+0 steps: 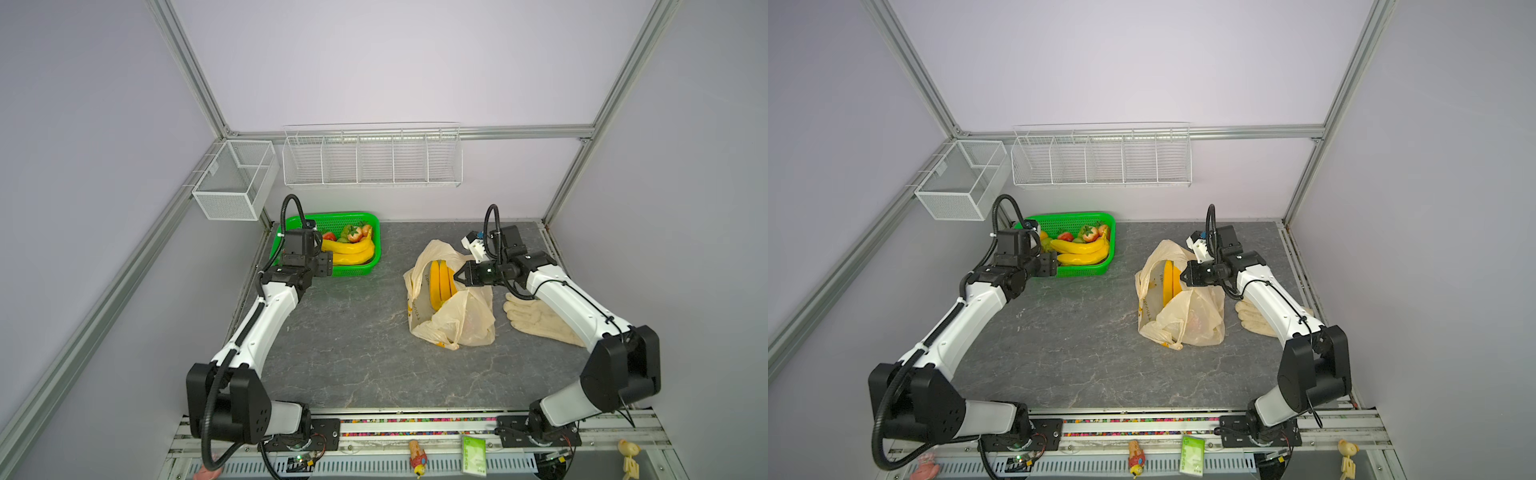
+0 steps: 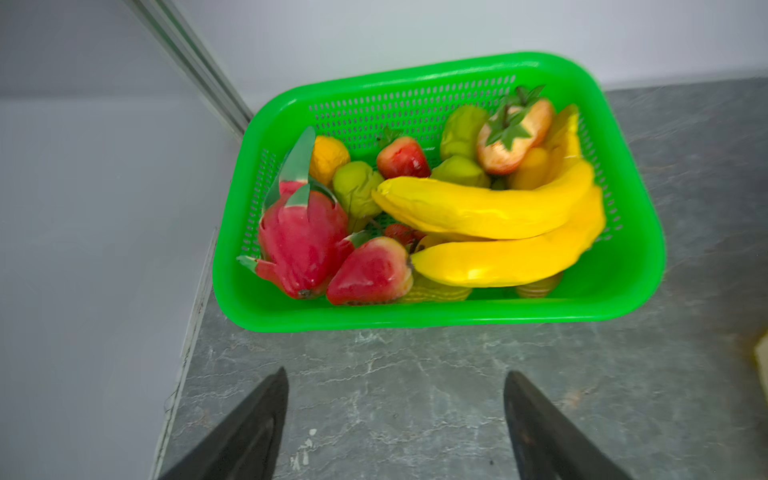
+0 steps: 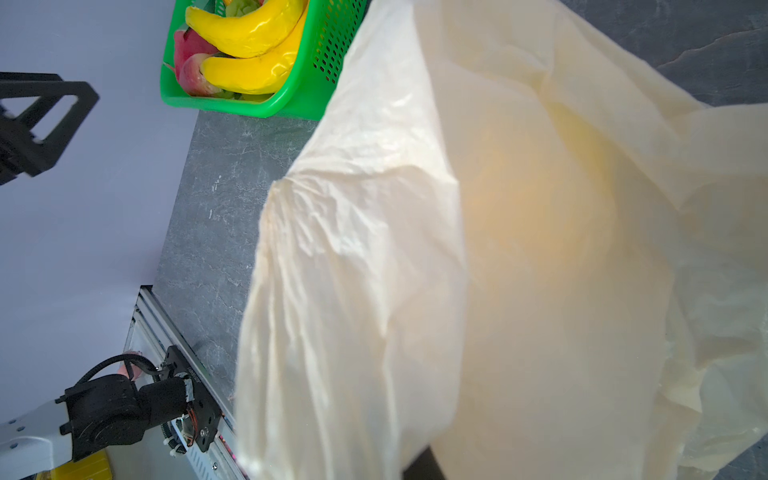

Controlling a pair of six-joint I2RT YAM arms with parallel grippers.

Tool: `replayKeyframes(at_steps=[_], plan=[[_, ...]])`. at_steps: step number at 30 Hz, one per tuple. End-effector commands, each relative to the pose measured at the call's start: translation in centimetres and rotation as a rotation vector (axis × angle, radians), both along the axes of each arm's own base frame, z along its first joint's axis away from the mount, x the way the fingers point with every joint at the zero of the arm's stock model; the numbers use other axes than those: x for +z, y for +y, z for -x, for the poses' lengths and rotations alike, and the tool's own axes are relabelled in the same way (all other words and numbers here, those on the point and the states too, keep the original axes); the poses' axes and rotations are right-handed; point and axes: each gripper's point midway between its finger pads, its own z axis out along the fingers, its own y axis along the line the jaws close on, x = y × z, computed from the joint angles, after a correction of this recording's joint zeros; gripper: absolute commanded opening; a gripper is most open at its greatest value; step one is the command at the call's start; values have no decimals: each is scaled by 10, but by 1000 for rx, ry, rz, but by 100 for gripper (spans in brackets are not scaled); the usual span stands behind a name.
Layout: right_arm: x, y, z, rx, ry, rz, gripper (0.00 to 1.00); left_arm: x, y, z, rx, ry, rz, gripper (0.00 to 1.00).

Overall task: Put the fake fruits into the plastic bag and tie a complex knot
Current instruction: 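Withdraw the left gripper from the bag back over the green basket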

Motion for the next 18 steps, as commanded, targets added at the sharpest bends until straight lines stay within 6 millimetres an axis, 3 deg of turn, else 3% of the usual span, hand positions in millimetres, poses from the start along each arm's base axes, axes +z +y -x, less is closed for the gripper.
replayKeyframes(at_steps=[1, 7, 10, 18], plan=[[8, -3, 5, -9, -26, -14, 6, -13, 13, -17, -6, 64, -78, 82], [5, -3, 3, -8, -17, -9, 6, -37, 17, -45, -21, 131, -142, 83], [2, -3, 3, -9, -11, -2, 6, -41, 14, -53, -32, 149, -134, 78], [-3, -4, 0, -9, 1, 8, 6, -53, -8, -54, -102, 230, -30, 46]])
